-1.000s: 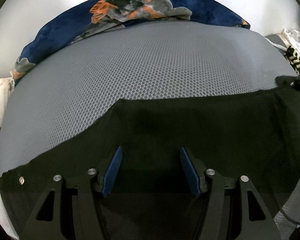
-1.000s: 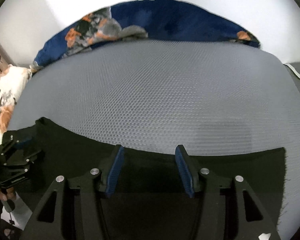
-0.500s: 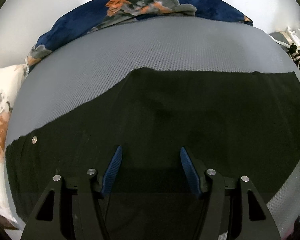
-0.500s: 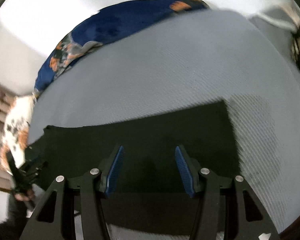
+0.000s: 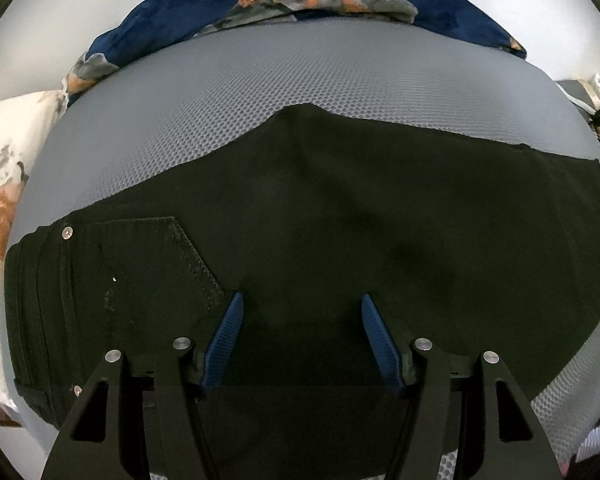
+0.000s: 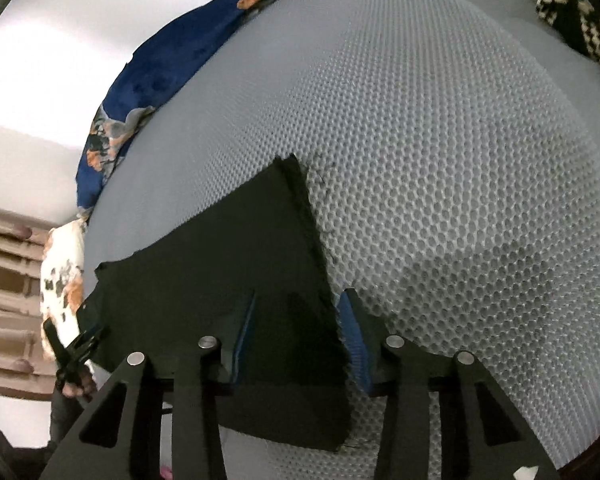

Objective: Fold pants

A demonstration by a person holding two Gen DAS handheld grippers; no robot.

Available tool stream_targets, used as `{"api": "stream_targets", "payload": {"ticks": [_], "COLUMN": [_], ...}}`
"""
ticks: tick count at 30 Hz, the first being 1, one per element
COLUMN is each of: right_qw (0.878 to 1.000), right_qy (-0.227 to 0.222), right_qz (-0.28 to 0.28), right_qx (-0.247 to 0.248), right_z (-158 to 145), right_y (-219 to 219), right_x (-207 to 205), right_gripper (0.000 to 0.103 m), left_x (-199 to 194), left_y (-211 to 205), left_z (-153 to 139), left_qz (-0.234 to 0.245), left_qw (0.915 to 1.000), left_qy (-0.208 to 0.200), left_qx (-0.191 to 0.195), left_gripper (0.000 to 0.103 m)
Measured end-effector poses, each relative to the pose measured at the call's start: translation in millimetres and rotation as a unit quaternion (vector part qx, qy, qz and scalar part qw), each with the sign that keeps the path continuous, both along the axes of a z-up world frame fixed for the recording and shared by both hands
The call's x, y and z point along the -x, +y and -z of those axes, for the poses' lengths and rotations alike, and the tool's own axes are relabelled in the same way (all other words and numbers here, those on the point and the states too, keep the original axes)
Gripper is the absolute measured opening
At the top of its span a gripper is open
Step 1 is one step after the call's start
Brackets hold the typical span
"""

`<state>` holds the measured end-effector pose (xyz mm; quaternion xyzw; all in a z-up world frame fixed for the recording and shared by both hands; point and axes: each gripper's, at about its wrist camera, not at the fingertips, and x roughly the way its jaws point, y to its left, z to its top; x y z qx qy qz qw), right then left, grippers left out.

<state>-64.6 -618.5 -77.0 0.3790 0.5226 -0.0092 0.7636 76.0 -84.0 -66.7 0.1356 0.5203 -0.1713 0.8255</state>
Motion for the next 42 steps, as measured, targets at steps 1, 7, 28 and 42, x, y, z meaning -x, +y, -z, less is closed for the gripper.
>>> {"api": "stream_targets", "payload": {"ticks": [1,7,28,42], "right_qw": [1.0,0.998,0.992,0.982], "right_qy": [0.0,-0.027,-0.114,-0.125], "right_qz": [-0.005,-0.025,-0.032,-0.132], "right_qx": [-0.008,-0.055,-0.032,-0.047], "right_z": [3,19,-62,-88], "right_y": [-2,-5,101,265], "right_x": [1,1,-26,-130], "right_gripper": [0.038,0.032,0.007,0.007], "left_x": [-1,-4,-4,7], "left_y": [-1,-7,0,55], "left_z": [0,2,-6,-45], "left_qz": [-0.001,-0.006,-0.006,-0.035], "left_qw": [1.0,0.9999,0.9994,0.9936], "left_qy": [0.0,-0.002,-0.013,-0.052], "left_qx": [-0.001,-0.011,0.03,0.093], "left_gripper": [0.062,0.065,0.07,0.07]}}
